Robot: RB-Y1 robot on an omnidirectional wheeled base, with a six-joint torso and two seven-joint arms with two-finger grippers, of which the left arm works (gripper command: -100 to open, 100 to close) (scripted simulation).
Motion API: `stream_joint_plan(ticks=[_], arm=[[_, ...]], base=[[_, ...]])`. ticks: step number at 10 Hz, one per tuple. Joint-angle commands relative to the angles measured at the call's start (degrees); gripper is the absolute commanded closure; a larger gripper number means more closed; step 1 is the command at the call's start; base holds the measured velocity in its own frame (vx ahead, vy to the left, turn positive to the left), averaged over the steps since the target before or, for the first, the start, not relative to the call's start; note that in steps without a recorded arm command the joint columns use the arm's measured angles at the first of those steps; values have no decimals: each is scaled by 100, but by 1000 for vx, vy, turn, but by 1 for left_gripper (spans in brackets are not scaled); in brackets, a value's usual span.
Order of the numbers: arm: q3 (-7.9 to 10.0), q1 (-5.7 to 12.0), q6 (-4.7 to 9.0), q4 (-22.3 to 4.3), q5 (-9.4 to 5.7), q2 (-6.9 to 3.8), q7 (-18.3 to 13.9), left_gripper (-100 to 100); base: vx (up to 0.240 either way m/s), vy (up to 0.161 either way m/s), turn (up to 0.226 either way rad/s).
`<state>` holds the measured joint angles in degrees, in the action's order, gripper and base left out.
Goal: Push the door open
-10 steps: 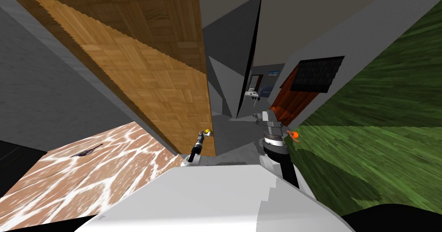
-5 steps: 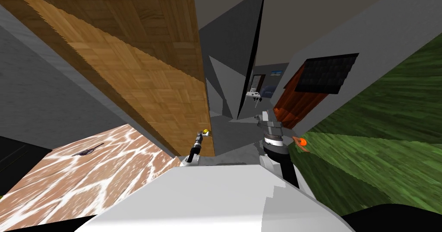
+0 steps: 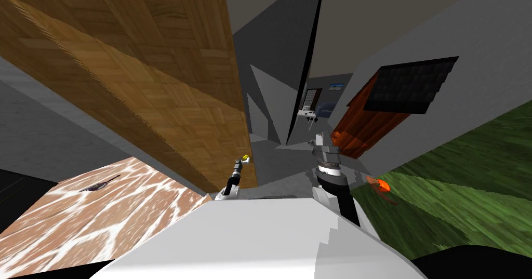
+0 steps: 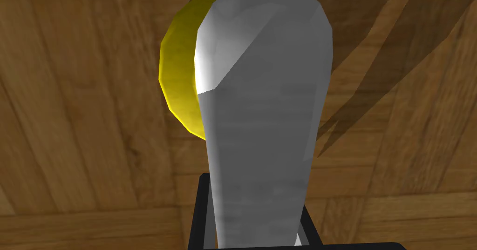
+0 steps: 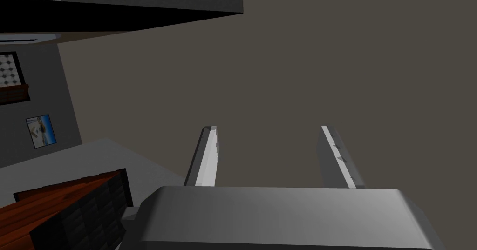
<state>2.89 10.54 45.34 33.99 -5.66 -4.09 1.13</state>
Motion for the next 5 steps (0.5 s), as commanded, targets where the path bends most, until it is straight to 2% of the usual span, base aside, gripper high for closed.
stream_joint_plan(ticks=[1, 2, 5], arm=[[28, 87, 130, -168, -16, -36, -14, 100], [143, 84, 134, -176, -83, -70, 29, 100], [307, 79, 139, -188, -179, -108, 90, 100]], base=[[39, -8, -14], [120, -56, 23], [188, -82, 66]])
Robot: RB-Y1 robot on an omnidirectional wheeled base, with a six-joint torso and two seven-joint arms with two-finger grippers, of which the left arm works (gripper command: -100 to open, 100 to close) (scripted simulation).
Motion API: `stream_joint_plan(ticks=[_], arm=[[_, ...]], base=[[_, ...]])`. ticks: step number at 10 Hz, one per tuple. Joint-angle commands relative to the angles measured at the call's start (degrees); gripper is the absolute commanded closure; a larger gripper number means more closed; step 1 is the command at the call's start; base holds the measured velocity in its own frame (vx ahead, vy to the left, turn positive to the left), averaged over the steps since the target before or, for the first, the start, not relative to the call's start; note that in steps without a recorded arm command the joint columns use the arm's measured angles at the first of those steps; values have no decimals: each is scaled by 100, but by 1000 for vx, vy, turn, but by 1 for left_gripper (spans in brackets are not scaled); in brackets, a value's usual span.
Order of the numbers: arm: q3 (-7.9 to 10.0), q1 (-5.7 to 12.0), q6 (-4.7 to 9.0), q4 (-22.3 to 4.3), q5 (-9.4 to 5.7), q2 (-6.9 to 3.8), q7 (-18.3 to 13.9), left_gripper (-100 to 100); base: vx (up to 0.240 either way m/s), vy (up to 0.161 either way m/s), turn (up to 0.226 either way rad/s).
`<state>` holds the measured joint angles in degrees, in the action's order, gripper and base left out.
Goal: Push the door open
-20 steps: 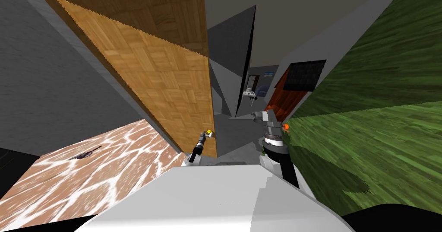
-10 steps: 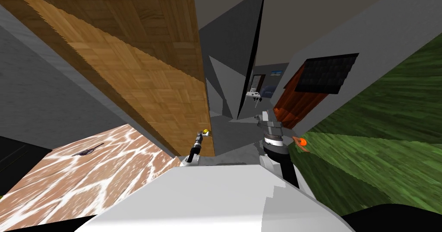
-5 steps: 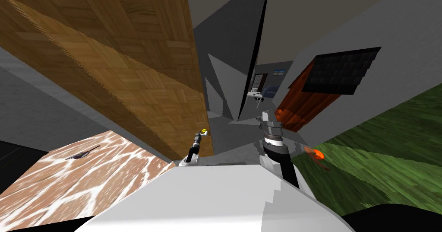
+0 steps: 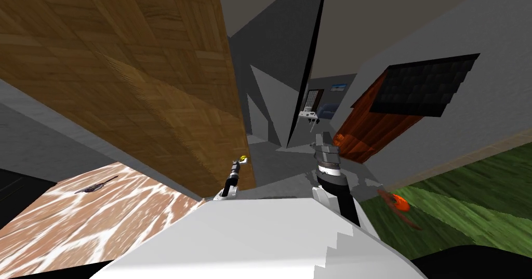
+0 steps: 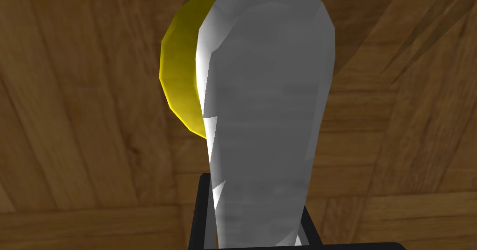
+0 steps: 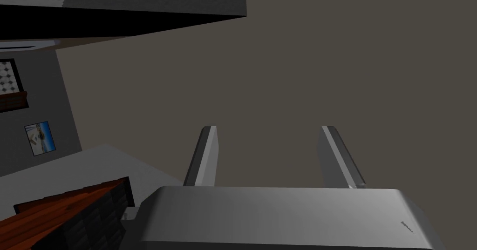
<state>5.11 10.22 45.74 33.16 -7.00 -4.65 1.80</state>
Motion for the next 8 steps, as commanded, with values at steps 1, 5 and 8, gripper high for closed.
stream_joint_plan(ticks=[1, 5, 8], arm=[[152, 109, 101, -111, -85, -66, 49, 100], [363, 102, 108, -126, -208, -97, 128, 100], [596, 95, 117, -143, -344, -117, 215, 100]], base=[[210, -68, 61], [179, -76, 63], [170, -84, 68]])
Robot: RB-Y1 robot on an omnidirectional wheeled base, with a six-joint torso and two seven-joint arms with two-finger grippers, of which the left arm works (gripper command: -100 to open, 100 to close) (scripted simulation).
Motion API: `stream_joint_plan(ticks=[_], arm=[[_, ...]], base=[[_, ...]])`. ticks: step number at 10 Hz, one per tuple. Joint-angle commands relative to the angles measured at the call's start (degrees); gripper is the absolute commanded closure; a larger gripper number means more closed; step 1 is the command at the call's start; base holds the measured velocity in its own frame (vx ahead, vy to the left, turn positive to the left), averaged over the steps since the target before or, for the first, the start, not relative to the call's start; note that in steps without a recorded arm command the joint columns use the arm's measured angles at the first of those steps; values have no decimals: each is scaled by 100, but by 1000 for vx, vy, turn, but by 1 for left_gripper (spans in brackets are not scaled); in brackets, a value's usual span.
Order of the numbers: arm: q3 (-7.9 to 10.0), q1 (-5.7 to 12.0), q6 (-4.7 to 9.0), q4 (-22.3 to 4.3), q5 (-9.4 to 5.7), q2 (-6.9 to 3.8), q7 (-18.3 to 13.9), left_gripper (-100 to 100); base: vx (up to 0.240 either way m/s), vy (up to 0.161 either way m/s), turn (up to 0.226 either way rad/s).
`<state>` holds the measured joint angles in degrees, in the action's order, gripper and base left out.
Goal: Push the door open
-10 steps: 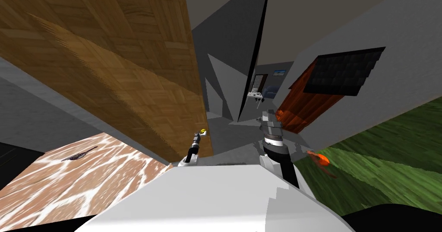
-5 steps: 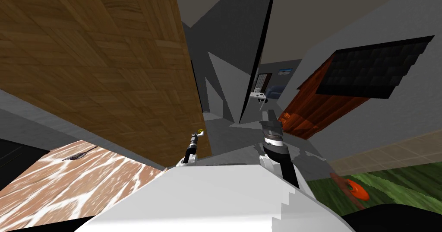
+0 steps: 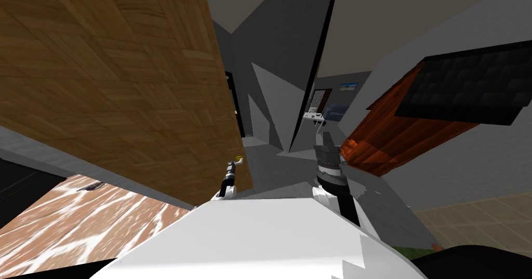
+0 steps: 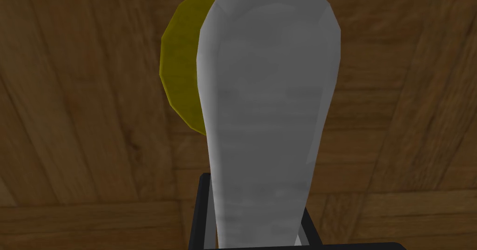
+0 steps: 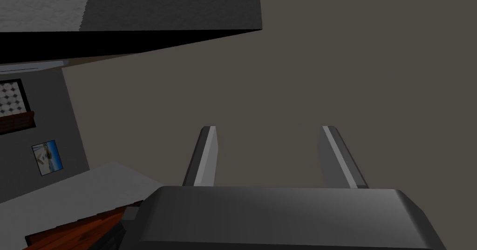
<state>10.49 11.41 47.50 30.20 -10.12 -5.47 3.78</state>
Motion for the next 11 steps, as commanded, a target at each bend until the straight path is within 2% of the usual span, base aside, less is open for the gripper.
stream_joint_plan(ticks=[1, 7, 8, 9, 11], arm=[[119, -25, -57, 148, -67, -38, 39, 100], [388, -33, -48, 129, -225, -38, 140, 100], [399, -64, -37, 83, -227, -86, 127, 100], [506, -66, -28, 86, -297, -119, 166, 100], [584, -68, -23, 81, -350, -130, 199, 100]], base=[[215, -107, 86], [186, -69, 55], [86, -2, 41], [129, -13, 44], [207, -32, 51]])
